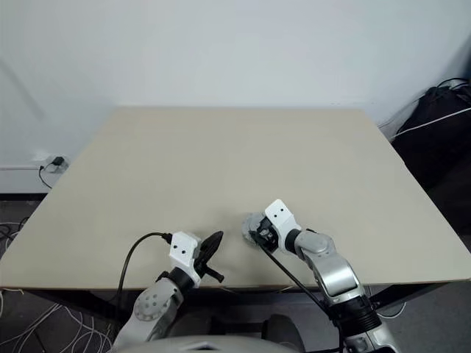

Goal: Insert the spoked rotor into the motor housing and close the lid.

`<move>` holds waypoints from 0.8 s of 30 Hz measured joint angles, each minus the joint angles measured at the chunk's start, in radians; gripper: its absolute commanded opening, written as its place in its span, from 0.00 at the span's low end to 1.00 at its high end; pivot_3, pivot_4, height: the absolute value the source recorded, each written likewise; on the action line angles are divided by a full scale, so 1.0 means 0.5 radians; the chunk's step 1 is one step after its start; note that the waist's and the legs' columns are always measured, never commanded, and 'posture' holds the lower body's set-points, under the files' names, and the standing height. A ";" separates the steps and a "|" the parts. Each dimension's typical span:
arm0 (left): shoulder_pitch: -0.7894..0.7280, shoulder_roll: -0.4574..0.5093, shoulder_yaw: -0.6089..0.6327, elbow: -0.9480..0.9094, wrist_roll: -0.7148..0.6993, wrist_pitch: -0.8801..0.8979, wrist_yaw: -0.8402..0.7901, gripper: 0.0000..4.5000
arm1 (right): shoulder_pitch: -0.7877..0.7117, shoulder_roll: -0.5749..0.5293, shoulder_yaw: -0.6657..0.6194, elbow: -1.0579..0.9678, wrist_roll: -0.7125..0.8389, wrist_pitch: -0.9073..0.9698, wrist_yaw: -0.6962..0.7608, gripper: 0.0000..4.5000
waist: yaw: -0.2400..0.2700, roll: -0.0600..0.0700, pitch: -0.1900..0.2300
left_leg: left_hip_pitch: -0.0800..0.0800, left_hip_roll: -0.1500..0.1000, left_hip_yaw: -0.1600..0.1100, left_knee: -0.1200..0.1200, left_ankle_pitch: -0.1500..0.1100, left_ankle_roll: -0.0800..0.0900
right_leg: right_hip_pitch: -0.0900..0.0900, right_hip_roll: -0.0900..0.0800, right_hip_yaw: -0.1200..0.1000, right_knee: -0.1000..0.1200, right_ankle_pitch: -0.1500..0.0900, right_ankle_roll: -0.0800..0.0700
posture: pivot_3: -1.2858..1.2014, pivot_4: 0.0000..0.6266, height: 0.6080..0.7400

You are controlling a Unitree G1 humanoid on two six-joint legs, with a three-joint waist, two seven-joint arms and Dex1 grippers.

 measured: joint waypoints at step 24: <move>0.057 0.020 0.056 0.062 -0.025 -0.074 -0.049 0.00 | -0.008 -0.079 0.054 -0.079 0.003 0.086 0.011 0.72 | 0.001 0.000 0.000 | -0.001 -0.001 0.000 -0.002 0.000 0.000 | -0.001 -0.002 0.000 -0.001 0.000 0.000 | 0.52 0.00 1.00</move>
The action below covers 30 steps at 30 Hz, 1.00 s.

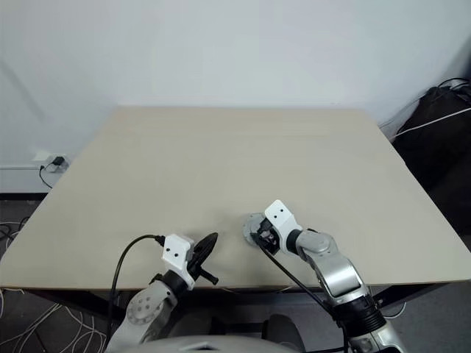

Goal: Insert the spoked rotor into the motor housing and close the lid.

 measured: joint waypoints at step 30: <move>-0.008 -0.026 0.000 0.056 -0.001 -0.003 -0.011 0.00 | -0.018 0.047 0.002 -0.077 0.014 0.200 -0.125 0.72 | 0.001 0.000 0.000 | 0.000 0.000 0.000 -0.001 0.000 0.000 | 0.000 -0.001 0.000 -0.001 0.000 0.000 | 0.52 0.00 1.00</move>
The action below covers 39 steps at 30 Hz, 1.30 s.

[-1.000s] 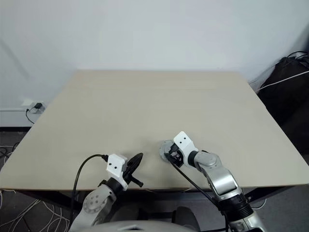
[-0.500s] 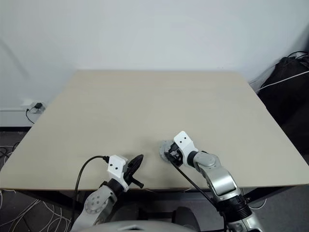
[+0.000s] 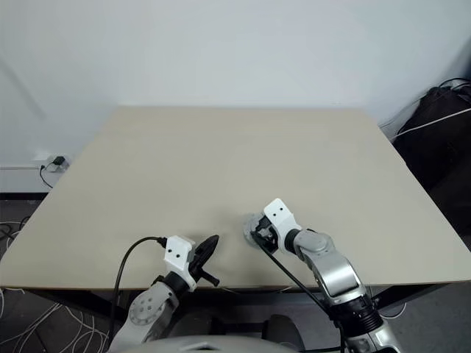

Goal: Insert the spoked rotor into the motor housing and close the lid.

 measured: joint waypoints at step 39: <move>0.004 -0.013 -0.001 0.014 -0.004 -0.043 -0.001 0.00 | -0.099 -0.064 0.110 -0.048 -0.011 0.177 -0.040 0.72 | -0.001 0.000 -0.001 | 0.000 -0.001 0.001 -0.004 0.000 0.000 | 0.000 -0.012 -0.014 -0.003 0.000 0.001 | 0.52 0.00 1.00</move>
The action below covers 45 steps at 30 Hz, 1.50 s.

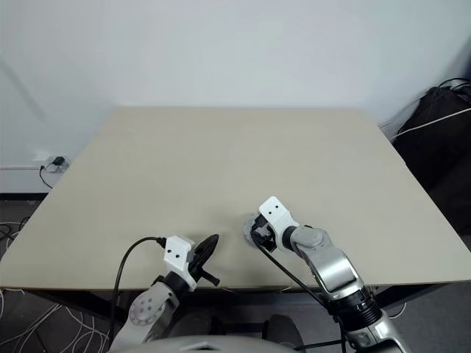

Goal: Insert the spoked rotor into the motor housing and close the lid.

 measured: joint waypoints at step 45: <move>-0.651 -0.129 0.220 0.173 -0.188 0.430 0.054 0.00 | -0.050 0.018 0.072 0.011 -0.061 0.057 -0.062 0.72 | 0.014 0.000 0.000 | 0.003 0.003 -0.003 -0.001 0.000 0.001 | 0.009 -0.052 -0.094 -0.015 0.015 0.032 | 0.52 0.00 1.00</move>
